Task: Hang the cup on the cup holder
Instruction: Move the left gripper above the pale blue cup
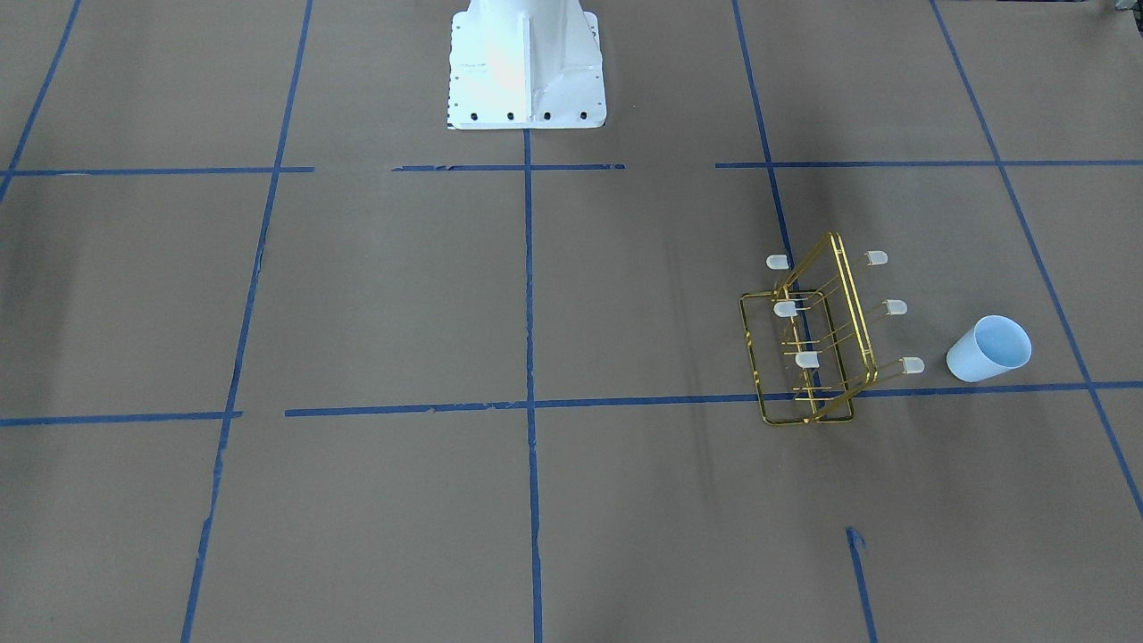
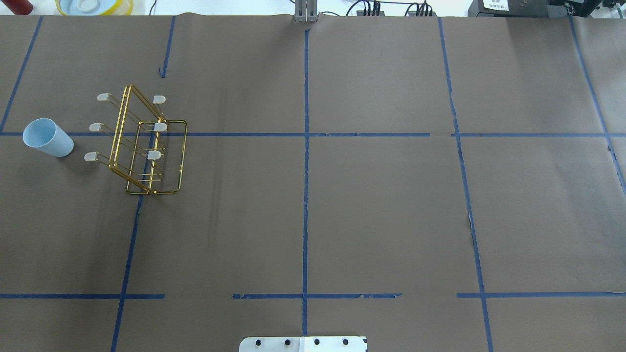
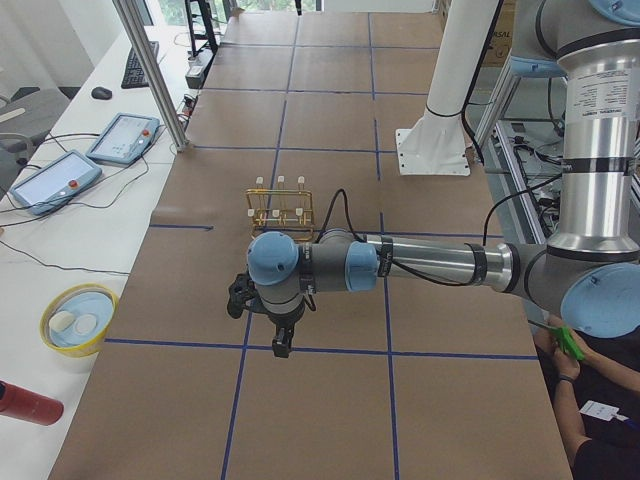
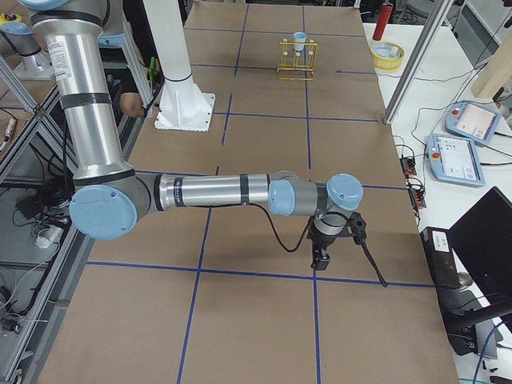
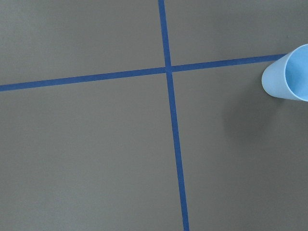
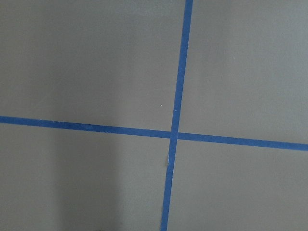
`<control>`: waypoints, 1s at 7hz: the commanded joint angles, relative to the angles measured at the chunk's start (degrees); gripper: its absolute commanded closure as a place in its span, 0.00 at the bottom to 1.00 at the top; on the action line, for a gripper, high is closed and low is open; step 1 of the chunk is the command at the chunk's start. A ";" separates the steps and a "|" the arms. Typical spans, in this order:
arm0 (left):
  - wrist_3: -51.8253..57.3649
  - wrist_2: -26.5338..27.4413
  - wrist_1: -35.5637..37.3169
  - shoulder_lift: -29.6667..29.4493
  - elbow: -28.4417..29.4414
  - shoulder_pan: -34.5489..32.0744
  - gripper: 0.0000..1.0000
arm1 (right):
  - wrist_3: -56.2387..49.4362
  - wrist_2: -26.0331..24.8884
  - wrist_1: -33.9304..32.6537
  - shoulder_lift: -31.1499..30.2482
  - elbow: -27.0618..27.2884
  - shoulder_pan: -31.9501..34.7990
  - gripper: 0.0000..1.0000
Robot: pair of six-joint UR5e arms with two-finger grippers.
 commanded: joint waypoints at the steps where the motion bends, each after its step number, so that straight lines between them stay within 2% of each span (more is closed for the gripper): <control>1: -0.04 -0.02 -0.18 -0.43 -0.18 -0.09 0.00 | 0.00 0.00 -0.07 0.00 0.00 0.04 0.00; 5: -1.88 0.07 0.26 -1.05 0.60 -0.09 0.00 | 0.00 0.00 -0.07 0.00 0.00 0.04 0.00; 7: -5.97 0.16 0.26 -1.66 -2.71 -0.09 0.00 | 0.00 0.00 0.01 0.00 0.00 -0.05 0.00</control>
